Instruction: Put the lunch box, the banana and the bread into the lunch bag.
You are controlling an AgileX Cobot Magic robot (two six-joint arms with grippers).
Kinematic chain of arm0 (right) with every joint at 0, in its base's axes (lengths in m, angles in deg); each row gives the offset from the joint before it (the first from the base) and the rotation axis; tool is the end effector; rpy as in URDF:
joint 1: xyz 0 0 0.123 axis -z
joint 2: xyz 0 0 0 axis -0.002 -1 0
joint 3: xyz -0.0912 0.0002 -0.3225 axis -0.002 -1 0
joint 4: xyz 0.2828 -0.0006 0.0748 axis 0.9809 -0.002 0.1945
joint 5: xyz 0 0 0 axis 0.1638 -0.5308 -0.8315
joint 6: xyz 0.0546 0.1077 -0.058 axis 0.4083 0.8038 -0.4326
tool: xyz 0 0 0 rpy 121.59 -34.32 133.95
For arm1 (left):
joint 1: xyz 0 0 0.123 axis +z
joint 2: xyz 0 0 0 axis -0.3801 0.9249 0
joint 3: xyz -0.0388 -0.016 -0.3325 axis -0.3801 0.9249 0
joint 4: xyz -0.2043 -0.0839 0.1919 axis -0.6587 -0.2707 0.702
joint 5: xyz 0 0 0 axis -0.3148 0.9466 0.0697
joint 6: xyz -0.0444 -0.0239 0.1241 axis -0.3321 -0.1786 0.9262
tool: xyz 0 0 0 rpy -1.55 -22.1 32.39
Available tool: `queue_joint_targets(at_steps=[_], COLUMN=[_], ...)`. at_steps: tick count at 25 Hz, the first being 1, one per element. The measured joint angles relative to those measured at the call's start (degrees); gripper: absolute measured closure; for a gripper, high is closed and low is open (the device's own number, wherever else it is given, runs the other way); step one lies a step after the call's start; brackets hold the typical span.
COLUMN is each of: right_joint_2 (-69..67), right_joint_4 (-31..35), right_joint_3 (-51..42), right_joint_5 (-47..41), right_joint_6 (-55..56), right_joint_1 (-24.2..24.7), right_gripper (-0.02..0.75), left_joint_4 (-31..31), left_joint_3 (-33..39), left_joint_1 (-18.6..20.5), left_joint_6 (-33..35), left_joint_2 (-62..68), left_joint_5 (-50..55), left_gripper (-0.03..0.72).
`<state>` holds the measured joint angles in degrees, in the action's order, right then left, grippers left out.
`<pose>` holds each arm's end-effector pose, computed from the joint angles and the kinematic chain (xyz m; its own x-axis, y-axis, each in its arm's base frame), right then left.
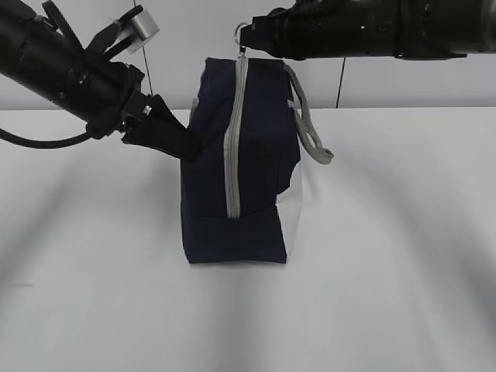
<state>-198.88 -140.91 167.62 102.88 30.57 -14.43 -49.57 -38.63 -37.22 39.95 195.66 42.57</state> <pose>0.5467 0.2105 0.2845 -0.3825 0.0597 -0.9220 -0.6338 0.7092 0.3089 0.3928 -0.2084 0.2563 -0.6942 0.4641 -0.5502 0.7197 0.4331 -0.5426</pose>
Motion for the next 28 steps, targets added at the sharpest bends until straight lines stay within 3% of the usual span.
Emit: queue_joint_targets(at_steps=[19,28], right_joint_2=[-18.0,-19.5], right_joint_4=[-5.3,-7.4], right_joint_3=[21.9,22.7], right_joint_5=[11.0,17.3], right_joint_6=[15.1,18.4], right_joint_1=[4.5,7.4], right_gripper=[0.732,0.732], left_joint_4=[4.7,5.1], left_joint_3=[0.0,0.0], left_joint_1=[0.0,0.0], left_joint_6=[-1.1,-2.0], left_joint_2=[0.0,0.0], left_joint_5=[0.9,1.2], left_gripper=[0.700,0.699])
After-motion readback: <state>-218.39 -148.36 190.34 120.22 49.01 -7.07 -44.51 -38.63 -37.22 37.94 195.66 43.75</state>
